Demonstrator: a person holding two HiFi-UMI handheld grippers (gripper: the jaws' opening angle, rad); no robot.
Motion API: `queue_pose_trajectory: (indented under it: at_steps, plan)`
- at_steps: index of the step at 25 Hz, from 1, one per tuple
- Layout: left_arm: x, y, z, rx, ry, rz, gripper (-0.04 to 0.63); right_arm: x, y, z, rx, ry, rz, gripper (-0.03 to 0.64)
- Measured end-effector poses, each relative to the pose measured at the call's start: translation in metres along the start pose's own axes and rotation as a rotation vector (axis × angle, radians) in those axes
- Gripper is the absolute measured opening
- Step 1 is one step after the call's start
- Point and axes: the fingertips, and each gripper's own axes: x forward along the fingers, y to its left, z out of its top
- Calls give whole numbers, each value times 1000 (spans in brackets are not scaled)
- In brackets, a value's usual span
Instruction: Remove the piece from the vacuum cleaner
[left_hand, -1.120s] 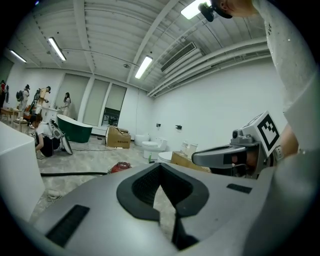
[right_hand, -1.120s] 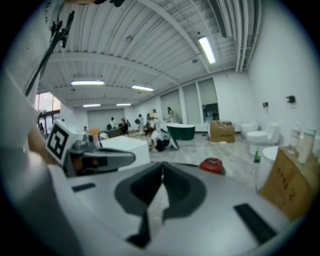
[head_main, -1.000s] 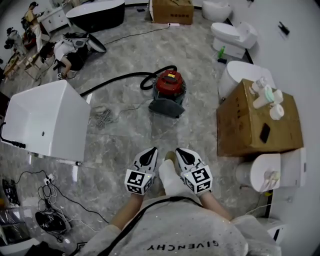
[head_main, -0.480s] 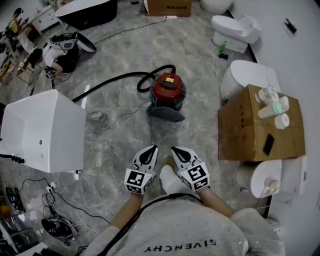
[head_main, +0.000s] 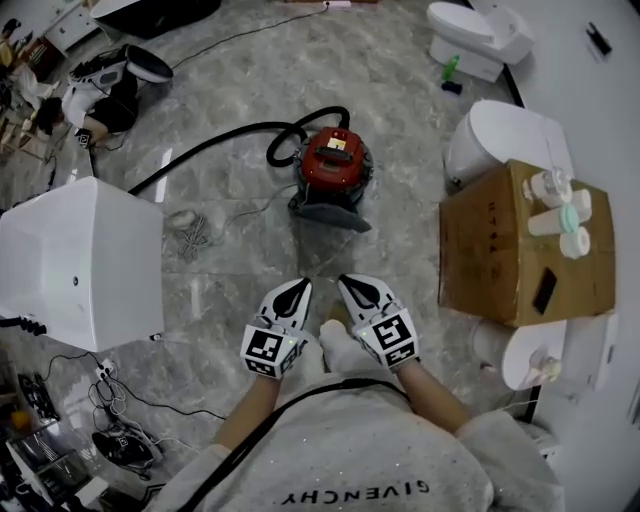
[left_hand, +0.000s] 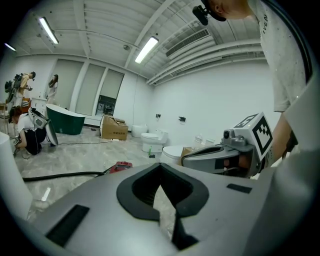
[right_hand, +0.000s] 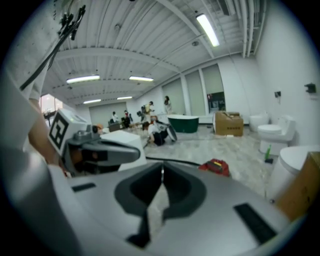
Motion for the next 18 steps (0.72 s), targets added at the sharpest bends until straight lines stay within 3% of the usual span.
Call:
queue_pose_trajectory:
  at_steps: [11, 18]
  plan:
    - [76, 43, -35, -13, 109, -101, 21, 46, -65, -33, 118, 57, -106, 15]
    - [145, 83, -66, 44, 159, -168, 21, 105, -111, -58, 164, 81, -136, 15]
